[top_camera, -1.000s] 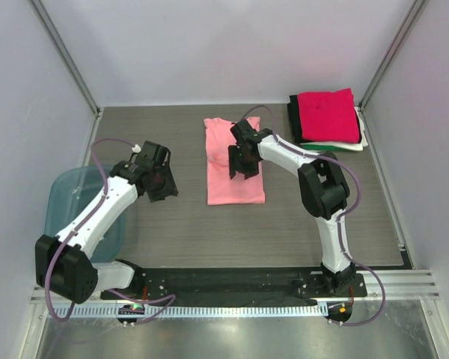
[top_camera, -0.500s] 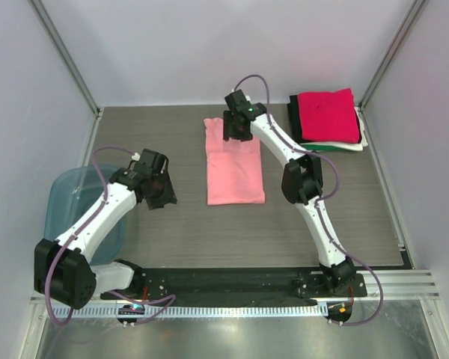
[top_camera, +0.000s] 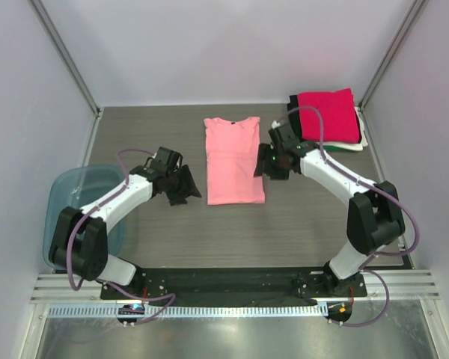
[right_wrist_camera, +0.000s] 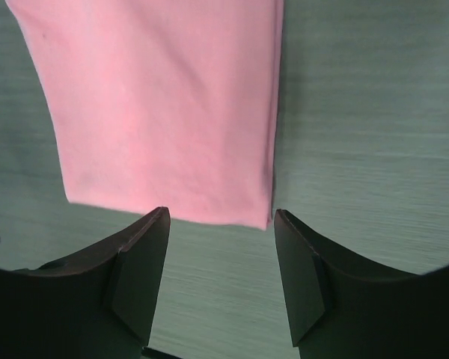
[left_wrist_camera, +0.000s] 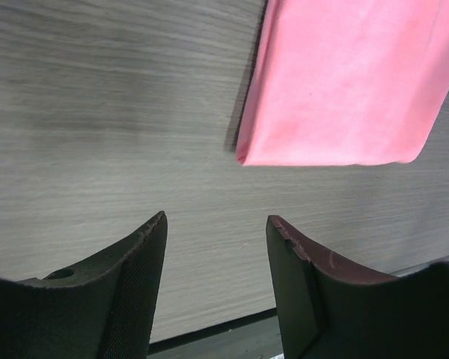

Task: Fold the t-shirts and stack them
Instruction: Fold the tshirt

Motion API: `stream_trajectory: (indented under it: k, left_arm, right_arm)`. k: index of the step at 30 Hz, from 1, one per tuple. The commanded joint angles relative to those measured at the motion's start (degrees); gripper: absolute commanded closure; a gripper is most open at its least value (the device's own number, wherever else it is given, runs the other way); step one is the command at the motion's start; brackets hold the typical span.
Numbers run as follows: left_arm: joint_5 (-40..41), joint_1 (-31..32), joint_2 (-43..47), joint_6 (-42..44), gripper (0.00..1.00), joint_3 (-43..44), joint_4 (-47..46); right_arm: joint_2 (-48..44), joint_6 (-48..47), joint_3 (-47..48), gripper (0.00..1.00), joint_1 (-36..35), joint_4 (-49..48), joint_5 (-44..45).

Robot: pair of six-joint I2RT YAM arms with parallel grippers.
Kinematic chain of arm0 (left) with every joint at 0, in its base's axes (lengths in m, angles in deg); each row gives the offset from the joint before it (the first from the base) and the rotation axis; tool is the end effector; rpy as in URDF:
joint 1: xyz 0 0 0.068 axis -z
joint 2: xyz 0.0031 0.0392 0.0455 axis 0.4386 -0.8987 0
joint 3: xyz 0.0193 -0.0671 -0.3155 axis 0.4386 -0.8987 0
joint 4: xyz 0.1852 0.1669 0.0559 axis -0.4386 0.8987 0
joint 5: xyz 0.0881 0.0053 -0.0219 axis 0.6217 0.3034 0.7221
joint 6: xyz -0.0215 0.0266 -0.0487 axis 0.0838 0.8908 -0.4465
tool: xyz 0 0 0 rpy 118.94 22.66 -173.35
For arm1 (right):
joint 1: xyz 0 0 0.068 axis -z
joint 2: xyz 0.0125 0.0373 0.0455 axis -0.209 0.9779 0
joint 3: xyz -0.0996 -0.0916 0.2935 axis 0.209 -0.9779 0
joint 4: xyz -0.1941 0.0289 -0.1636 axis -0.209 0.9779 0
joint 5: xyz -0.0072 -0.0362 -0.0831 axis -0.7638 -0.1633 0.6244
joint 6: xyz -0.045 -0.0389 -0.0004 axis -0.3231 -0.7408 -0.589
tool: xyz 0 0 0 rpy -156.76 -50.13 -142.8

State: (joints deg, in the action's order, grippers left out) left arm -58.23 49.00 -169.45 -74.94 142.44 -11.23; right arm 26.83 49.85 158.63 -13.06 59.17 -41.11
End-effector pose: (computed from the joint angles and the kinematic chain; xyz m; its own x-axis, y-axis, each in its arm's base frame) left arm 0.2483 -0.1123 0.2659 -0.8755 -0.4099 -0.2561 -0.2648 0.8501 -0.4552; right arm 0.3247 0.1524 0.3025 -0.8625 0.1257 -0.4902 -0.0126 0.9630 0.2691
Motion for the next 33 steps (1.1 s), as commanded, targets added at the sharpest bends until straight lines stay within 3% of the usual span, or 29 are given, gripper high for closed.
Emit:
stream_trajectory:
  k: [1, 7, 17, 20, 29, 32, 33]
  left_arm:
    - [-4.31, 0.40, -2.90, -3.11, 0.43, -0.03, -8.60]
    - [-5.29, 1.36, -8.17, -5.57, 0.43, -1.09, -14.06]
    - [-4.06, 2.33, -11.16, -7.33, 0.45, -3.55, -17.57]
    - [-3.88, 2.51, -12.22, -7.86, 0.46, -3.90, -18.36]
    - [-3.53, 3.47, -14.42, -9.44, 0.51, -4.87, -21.00]
    - [-3.44, 3.82, -14.86, -9.97, 0.53, -5.31, -21.88]
    - [-3.44, 4.00, -15.03, -10.06, 0.53, -5.48, -21.97]
  right_arm:
    - [-4.03, 4.62, -13.06, 0.36, 1.22, -9.78, -11.97]
    - [-4.74, 7.43, -22.67, 0.38, 2.36, -18.49, -17.51]
    - [-0.35, 8.05, -26.38, 0.42, 5.87, -26.40, -19.37]
    - [0.80, 7.88, -26.82, 0.49, 6.49, -27.20, -19.98]
    - [1.33, 7.79, -29.89, 0.83, 6.67, -28.87, -20.34]
    - [1.59, 7.70, -30.42, 0.83, 6.67, -28.96, -20.51]
    - [1.42, 7.61, -30.42, 0.77, 6.75, -28.87, -20.60]
